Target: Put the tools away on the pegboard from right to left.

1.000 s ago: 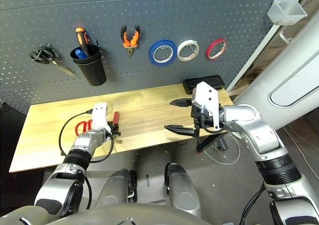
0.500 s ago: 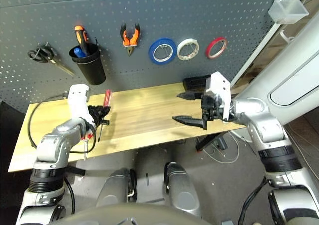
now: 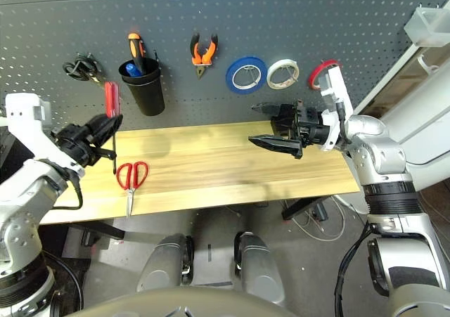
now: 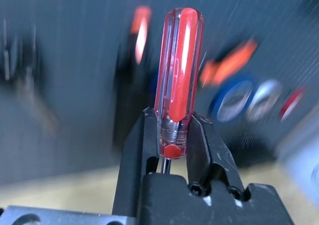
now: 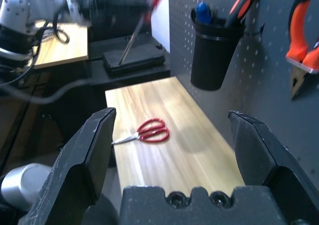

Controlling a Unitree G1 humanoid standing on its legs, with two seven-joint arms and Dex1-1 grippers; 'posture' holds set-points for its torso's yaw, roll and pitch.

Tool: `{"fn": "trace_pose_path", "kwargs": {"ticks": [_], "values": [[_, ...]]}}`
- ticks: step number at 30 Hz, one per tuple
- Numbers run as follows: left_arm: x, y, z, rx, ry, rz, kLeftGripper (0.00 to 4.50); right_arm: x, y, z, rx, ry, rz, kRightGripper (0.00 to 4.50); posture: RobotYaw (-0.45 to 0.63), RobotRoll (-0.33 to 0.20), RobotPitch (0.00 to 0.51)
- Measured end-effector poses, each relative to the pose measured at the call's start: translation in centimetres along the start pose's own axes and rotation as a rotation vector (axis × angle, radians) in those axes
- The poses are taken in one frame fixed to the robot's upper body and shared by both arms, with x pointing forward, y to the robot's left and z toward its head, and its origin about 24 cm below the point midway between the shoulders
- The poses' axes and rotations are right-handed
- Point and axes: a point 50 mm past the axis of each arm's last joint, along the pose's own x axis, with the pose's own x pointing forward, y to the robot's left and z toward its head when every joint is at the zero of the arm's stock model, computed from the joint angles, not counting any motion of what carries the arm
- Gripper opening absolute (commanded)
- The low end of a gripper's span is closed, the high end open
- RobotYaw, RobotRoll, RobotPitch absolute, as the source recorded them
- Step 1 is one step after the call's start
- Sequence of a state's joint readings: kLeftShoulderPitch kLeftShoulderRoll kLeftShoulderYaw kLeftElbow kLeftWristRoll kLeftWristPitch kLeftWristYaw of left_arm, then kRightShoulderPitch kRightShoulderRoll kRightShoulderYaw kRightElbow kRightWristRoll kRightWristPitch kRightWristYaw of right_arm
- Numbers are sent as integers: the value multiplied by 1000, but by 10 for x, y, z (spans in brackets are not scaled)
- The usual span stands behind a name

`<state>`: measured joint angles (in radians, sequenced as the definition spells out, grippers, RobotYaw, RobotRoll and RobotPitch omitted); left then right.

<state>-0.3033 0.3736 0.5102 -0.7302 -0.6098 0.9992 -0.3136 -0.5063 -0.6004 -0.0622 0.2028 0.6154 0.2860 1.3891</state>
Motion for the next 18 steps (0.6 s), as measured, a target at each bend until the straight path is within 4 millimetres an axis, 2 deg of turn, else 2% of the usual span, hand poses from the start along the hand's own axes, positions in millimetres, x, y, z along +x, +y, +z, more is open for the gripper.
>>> {"fn": "trace_pose_path", "kwargs": {"ticks": [5,7,10,14,18], "values": [[24,1,32,-41,-150,-29,835,-4,-1,-1,9,-7,-13,4500,115,0,52],[37,6,50,-67,-242,-20,835,-6,-2,1,3,-12,-23,4500,103,0,45],[50,14,66,-94,-353,23,835,-7,-1,1,-2,-14,-34,4500,89,0,40],[70,29,63,-111,-411,108,835,-7,1,1,-9,-16,-45,4500,62,0,35],[89,32,53,-121,-437,150,835,-5,5,3,-6,-60,-57,4500,38,0,38]]}}
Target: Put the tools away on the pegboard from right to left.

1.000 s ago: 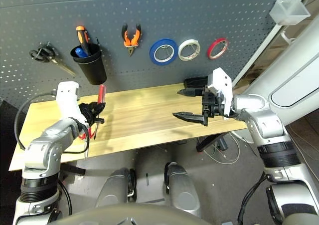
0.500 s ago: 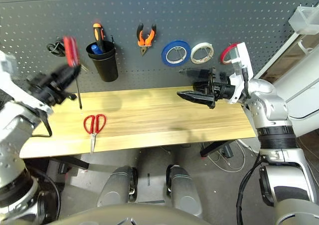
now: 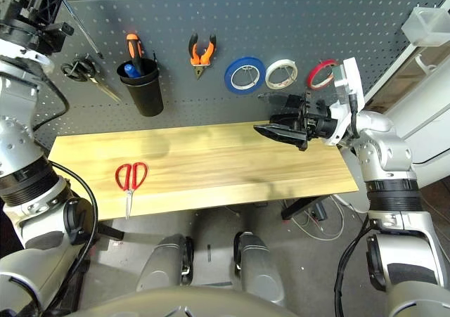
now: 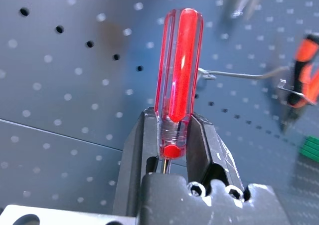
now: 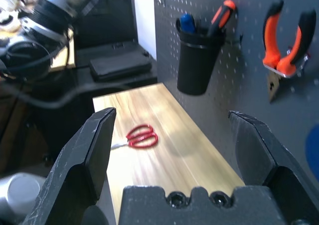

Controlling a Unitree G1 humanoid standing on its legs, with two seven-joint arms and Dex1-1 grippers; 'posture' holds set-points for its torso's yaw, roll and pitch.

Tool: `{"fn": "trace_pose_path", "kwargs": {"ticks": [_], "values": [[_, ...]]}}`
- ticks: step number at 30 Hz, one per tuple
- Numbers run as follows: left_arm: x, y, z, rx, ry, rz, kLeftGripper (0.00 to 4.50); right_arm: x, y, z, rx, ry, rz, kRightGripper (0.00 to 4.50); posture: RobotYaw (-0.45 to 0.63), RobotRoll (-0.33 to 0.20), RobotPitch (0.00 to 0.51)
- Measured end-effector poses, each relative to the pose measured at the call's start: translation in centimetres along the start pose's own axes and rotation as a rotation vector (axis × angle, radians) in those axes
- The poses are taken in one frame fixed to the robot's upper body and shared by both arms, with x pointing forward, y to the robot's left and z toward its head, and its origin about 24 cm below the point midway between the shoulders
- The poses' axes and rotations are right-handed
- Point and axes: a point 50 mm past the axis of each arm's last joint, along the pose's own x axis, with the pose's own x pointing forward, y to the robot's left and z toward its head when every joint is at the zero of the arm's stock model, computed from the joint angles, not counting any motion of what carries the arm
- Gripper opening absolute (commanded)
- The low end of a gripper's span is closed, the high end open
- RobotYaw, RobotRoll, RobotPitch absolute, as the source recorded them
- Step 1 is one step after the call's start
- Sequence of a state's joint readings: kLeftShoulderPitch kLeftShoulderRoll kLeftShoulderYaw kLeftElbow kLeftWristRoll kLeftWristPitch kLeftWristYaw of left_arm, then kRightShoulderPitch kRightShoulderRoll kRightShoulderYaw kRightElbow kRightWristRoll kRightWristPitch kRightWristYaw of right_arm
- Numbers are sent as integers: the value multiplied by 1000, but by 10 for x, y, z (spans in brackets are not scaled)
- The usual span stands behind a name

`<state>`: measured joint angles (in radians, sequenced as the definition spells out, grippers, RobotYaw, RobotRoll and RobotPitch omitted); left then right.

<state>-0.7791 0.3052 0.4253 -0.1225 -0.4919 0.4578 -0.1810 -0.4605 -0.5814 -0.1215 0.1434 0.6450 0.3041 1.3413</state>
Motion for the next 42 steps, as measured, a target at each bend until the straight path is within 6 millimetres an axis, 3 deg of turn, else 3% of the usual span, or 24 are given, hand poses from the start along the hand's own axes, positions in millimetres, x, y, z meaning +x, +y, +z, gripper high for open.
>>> {"fn": "trace_pose_path", "kwargs": {"ticks": [4,14,16,17,20,22,25,29,32,35,38,40,42], "values": [[6,-2,-17,2,1,10,835,3,5,10,-3,-46,-1,4500,3,0,77],[13,2,-49,44,59,-10,835,-4,4,52,-76,-43,-16,4500,-42,0,75],[14,1,-58,78,76,-21,835,-2,3,57,-94,-47,-10,4500,-58,0,103],[15,0,-61,90,82,-24,835,-2,3,58,-97,-49,-10,4500,-47,0,127],[15,3,-64,114,80,-22,835,-2,2,56,-85,-54,-20,4500,-64,0,109],[14,6,-69,151,104,-38,835,-2,2,55,-80,-51,-21,4500,-51,0,125],[13,10,-77,187,141,-48,1807,-1,2,55,-79,-57,-22,4500,-45,0,116],[14,10,-73,252,132,-77,3347,2,2,53,-70,-73,-24,4500,-37,0,105],[15,13,-52,326,98,-103,4461,4,4,51,-65,-79,-20,4500,-11,0,96],[16,11,-11,390,21,-136,4461,4,6,46,-50,-81,-31,4500,33,0,91],[9,2,43,426,-24,-193,4461,4,7,40,-30,-78,-35,4500,70,0,92],[-2,-2,62,416,12,-234,4461,6,7,37,-27,-62,-24,4500,104,0,92],[-26,1,59,423,188,-302,4461,8,6,29,-16,-31,-7,4500,146,0,94]]}}
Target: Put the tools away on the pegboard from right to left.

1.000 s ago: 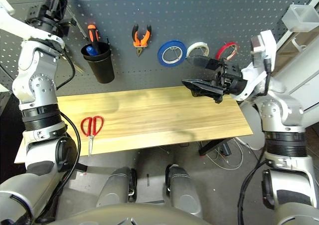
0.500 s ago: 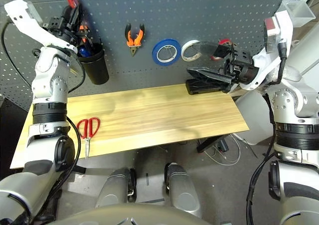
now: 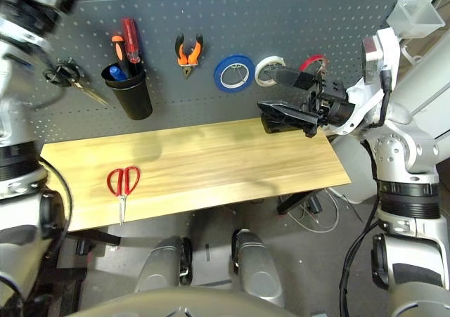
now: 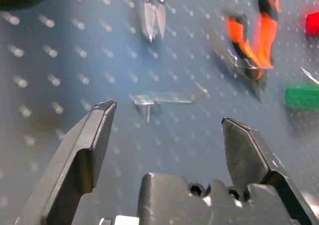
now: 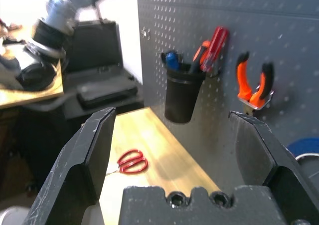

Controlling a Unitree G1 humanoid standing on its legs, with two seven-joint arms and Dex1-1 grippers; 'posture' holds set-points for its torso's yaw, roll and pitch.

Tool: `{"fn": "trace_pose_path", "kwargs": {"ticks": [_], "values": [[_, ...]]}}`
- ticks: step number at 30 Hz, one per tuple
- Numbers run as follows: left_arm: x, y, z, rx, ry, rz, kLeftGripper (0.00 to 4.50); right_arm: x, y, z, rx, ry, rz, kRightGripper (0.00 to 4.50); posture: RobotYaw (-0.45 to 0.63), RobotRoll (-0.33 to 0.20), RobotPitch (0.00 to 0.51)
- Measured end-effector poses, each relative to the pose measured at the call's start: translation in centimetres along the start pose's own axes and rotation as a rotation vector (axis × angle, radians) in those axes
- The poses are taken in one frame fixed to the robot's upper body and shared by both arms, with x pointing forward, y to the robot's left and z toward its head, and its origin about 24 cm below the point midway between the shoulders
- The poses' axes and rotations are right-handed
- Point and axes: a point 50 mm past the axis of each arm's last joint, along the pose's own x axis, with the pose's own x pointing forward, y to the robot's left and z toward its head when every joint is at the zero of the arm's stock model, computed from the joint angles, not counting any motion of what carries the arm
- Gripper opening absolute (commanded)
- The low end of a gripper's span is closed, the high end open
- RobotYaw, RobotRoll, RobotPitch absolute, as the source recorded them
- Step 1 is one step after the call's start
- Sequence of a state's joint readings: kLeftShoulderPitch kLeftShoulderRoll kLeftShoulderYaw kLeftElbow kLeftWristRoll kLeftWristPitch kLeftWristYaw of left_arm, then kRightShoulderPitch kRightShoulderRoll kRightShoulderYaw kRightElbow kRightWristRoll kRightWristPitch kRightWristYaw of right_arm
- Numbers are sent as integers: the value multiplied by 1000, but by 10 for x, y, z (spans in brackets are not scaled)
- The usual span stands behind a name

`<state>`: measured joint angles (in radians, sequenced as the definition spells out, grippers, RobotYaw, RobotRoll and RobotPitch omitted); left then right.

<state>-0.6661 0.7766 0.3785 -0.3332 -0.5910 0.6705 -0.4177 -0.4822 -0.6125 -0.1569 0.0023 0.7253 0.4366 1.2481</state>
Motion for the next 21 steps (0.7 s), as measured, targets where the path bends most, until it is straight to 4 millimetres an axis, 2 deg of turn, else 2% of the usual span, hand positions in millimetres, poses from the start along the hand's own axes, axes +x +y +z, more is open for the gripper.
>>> {"fn": "trace_pose_path", "kwargs": {"ticks": [3,7,10,14,21], "values": [[-28,-18,-30,-175,254,-118,4461,2,-3,-15,28,57,25,4500,183,0,96],[-72,-41,-47,-385,447,-207,4461,10,-5,-28,41,98,84,4500,213,0,100],[-102,-60,-68,-487,642,-228,4461,16,-6,-30,28,114,120,4500,207,0,110],[-130,-72,-105,-561,843,-109,4461,21,-2,-39,17,162,176,4500,192,0,117],[-148,-67,-183,-550,988,185,4461,36,21,-66,32,203,206,4500,85,0,194]]}}
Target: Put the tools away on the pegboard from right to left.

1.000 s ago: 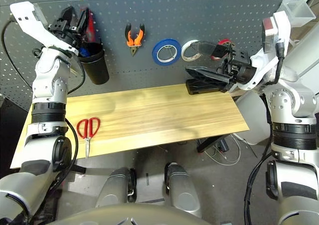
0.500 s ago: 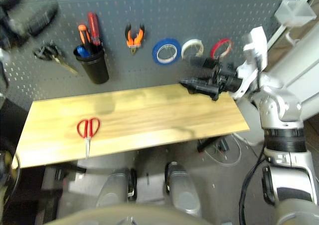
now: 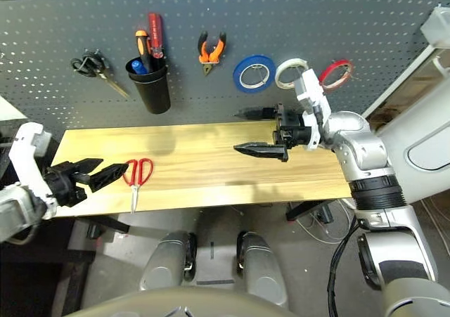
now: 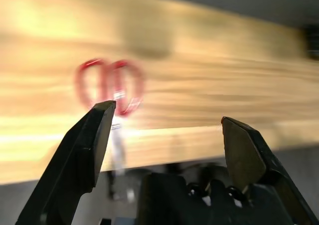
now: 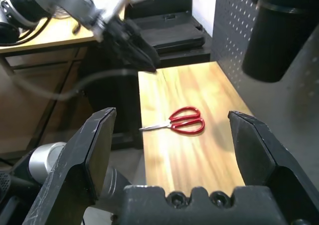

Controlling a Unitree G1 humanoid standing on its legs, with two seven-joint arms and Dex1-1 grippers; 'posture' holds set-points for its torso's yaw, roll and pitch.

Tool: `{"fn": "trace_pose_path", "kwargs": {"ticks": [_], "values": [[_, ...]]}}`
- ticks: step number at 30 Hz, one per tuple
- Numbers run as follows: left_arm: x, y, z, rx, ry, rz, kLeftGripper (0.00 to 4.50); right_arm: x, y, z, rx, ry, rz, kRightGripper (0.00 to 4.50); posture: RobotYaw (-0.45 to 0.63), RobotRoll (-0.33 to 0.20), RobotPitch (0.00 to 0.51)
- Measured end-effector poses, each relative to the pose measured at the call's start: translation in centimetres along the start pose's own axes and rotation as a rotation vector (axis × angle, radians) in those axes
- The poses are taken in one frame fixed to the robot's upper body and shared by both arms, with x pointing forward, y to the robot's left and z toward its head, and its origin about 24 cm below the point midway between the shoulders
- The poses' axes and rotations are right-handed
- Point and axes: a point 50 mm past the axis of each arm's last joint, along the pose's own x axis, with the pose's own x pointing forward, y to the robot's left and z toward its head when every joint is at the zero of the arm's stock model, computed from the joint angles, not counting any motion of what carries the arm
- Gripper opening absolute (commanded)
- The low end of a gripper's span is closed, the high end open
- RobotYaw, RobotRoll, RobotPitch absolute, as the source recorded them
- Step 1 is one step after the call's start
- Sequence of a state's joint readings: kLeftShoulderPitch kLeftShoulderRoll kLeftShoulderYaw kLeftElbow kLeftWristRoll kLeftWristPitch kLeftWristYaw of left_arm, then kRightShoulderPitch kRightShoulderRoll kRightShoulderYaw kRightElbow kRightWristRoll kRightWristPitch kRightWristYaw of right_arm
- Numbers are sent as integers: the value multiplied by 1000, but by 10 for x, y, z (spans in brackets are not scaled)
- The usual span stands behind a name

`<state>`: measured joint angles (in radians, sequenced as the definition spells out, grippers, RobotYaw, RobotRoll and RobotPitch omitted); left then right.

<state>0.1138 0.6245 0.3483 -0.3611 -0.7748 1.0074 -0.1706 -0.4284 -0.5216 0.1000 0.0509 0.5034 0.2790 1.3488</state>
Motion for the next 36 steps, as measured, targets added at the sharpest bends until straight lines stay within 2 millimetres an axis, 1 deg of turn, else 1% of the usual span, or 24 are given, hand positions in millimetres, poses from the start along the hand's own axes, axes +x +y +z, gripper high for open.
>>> {"fn": "trace_pose_path", "kwargs": {"ticks": [2,5,10,13,15,18,21,25,28,31,34,36], "values": [[16,9,-7,-13,-4,63,4461,6,6,-4,-1,-1,-8,4500,63,0,210],[32,16,-10,-17,-24,119,4461,9,12,-7,-10,22,-15,4500,29,0,241],[56,25,-4,31,-103,194,4461,12,25,-11,-4,29,-21,4500,-18,0,275],[62,33,-1,53,-131,238,4461,11,34,-13,19,41,-18,4500,-45,0,296],[67,38,-1,60,-134,268,4461,10,39,-11,28,42,-21,4500,-50,0,301],[72,45,-10,63,-111,308,4461,8,44,-11,47,40,-32,4500,-68,0,313],[78,47,-16,49,-103,321,4461,2,47,-9,59,47,-57,4500,-74,0,315],[83,49,-27,44,-82,339,4461,0,52,-7,83,48,-63,4500,-90,0,327],[84,50,-30,51,-85,358,4461,-4,54,-2,80,42,-77,4500,-95,0,330],[84,54,-32,55,-78,385,4461,-3,54,-1,93,34,-80,4500,-93,0,327],[84,55,-35,47,-79,391,3864,-2,52,2,91,30,-83,4500,-89,0,324],[84,55,-35,40,-85,394,3130,-2,50,4,82,28,-82,4500,-82,0,319]]}}
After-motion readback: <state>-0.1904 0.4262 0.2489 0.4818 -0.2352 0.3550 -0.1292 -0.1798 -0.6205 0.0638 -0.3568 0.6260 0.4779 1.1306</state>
